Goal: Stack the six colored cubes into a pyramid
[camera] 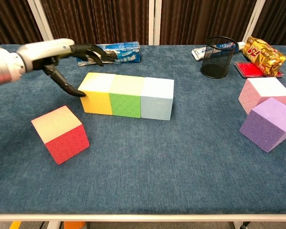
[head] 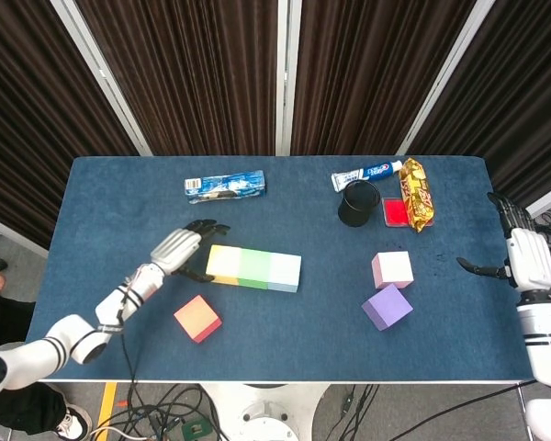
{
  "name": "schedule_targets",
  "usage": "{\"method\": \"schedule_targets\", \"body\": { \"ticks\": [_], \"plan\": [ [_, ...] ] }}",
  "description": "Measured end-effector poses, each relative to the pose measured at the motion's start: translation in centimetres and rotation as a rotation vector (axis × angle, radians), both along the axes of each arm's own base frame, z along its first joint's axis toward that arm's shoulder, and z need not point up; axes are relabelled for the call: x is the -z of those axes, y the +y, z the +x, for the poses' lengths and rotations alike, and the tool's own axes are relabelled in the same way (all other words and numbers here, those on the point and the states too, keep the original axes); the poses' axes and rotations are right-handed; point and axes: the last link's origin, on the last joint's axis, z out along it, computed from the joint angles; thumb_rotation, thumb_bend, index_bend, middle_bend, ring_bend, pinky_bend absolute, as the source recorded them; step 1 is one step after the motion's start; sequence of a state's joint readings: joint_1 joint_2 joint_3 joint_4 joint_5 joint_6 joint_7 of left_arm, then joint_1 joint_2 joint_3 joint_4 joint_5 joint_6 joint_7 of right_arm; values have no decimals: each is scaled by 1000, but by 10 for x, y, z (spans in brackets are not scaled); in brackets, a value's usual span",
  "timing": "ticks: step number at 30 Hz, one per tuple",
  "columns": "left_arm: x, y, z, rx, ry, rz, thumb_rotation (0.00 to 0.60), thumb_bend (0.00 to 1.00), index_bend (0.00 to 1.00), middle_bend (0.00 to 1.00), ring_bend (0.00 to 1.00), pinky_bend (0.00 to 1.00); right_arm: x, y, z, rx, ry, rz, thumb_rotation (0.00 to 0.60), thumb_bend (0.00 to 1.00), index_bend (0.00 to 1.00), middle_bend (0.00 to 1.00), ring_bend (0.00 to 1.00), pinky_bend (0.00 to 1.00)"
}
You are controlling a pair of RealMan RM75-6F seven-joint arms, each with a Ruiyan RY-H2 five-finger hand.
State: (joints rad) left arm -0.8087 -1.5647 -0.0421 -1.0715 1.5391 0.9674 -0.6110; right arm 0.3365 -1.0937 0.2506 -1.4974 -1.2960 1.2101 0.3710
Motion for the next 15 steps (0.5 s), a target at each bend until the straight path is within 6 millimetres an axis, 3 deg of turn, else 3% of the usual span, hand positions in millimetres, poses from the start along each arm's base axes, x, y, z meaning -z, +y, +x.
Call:
{"method": "schedule_targets", "body": {
  "ticks": [8,15],
  "plan": [
    [-67,-14,-39,-100,72,165,600,114,116,175,35,109,-4,-1,7,-33,71,45,600,21,0,31,0,0],
    [-112,-46,-86,-337,75,373,600,112,116,175,35,110,-3,3,1,-29,241,210,600,30,0,104,0,0]
  ]
}}
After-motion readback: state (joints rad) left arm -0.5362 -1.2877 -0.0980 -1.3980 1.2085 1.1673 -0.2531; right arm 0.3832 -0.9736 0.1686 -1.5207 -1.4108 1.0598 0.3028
